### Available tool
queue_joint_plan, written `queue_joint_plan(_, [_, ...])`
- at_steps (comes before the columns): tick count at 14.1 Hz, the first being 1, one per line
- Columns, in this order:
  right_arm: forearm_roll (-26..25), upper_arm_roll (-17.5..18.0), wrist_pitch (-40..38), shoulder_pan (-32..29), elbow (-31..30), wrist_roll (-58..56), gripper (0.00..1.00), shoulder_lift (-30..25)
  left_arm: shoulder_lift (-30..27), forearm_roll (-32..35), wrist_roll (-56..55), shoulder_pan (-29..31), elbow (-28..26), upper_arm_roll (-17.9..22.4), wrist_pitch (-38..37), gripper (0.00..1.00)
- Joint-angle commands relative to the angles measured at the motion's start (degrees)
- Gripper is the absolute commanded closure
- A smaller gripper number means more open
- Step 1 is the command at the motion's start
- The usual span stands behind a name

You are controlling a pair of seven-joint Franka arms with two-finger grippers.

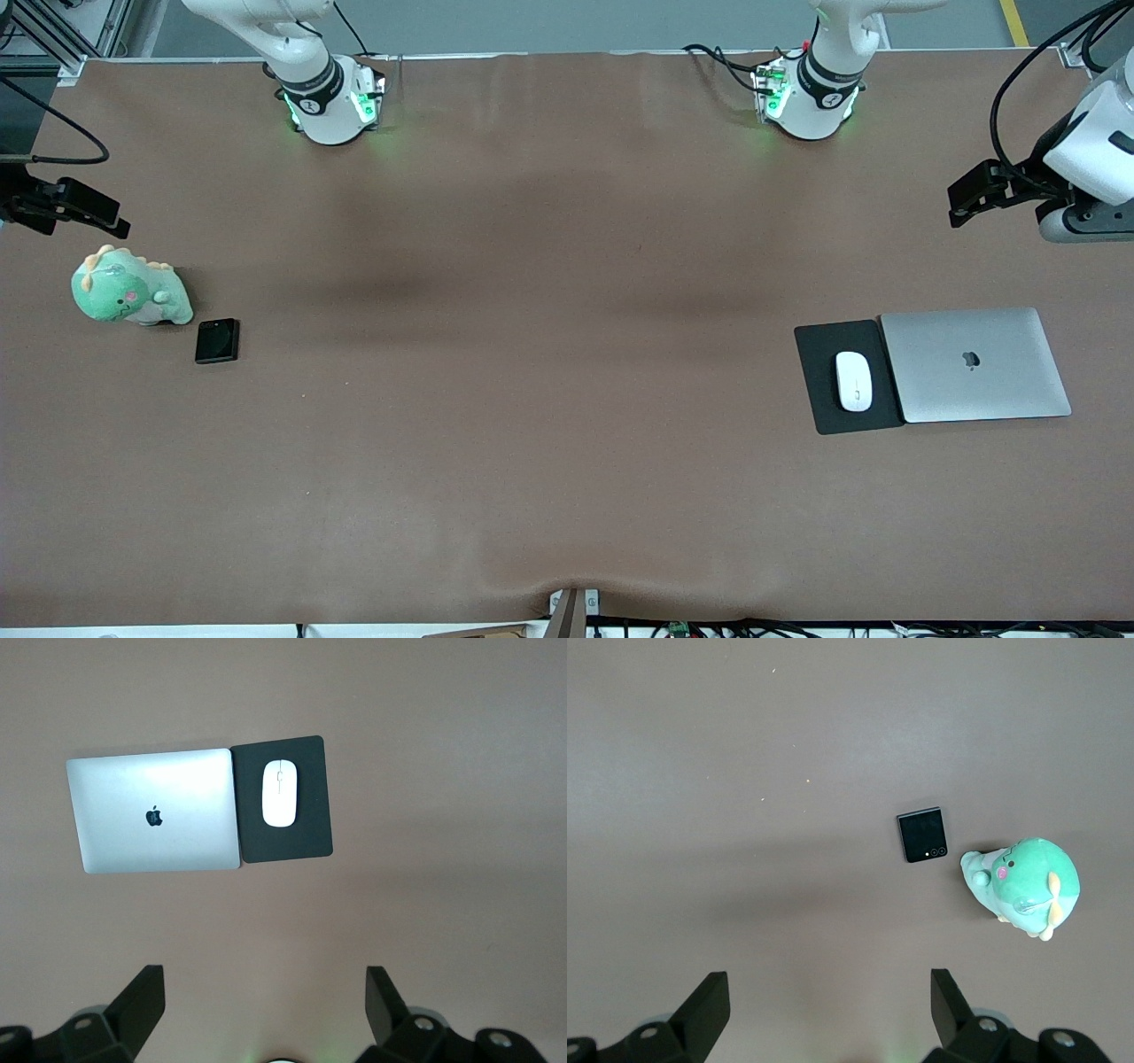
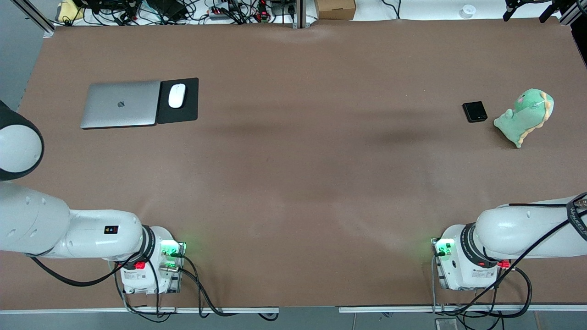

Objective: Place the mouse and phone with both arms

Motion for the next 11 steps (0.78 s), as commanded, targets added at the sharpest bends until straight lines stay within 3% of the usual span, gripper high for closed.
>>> queue_joint_plan(1, [0.1,0.3,-0.5,-0.2,0.1,0.3,0.00,-0.2,0.5,-1.1,1.1,-0.1,0.7,0.2,-0.7,0.00])
queue_joint_plan(11, [0.1,0.4,-0.6,-0.1,0.0,0.3,0.00,-0.1,-0.1,-3.1,-0.5,0.1,0.9,0.2,-2.3,0.00])
